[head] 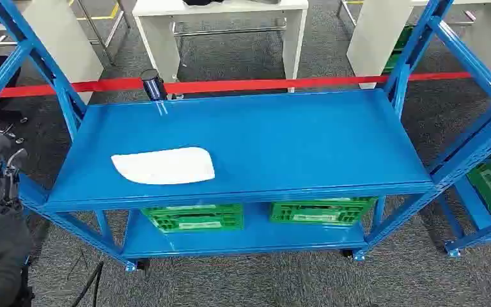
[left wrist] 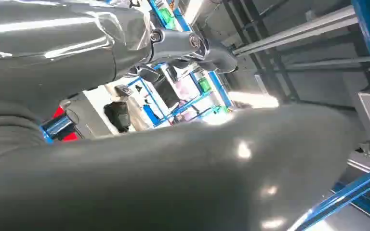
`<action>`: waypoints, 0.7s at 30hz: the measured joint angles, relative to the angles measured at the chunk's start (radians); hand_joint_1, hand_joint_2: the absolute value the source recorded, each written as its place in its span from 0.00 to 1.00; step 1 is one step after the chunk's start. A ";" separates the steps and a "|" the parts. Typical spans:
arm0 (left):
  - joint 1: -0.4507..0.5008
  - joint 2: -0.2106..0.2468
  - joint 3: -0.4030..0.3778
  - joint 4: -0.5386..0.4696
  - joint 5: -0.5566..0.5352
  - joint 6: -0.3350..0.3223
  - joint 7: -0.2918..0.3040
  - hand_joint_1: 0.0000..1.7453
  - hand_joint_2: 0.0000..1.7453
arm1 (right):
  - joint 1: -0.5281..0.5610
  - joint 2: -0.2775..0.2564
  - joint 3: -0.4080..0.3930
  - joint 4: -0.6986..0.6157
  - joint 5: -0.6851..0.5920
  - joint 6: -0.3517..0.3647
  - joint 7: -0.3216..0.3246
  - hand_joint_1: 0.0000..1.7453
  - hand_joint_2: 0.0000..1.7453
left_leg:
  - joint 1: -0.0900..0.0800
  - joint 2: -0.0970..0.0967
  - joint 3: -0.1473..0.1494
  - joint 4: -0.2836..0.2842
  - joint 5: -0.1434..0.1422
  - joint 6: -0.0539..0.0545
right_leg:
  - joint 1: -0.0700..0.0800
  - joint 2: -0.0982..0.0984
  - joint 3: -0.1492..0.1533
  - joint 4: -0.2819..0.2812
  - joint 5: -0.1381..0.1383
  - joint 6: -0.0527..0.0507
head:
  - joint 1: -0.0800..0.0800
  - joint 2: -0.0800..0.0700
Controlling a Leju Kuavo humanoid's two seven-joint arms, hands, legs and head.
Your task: Take the parts from the cabinet and place them on the table.
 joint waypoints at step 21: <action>0.033 0.043 0.027 0.098 -0.378 -0.056 0.136 0.00 1.00 | 0.057 0.007 -0.045 -0.064 0.011 0.047 -0.003 0.00 0.00 | -0.009 0.000 0.120 -0.306 0.181 0.036 | -0.006 -0.005 -0.001 0.014 -0.017 0.058 | 0.005 0.000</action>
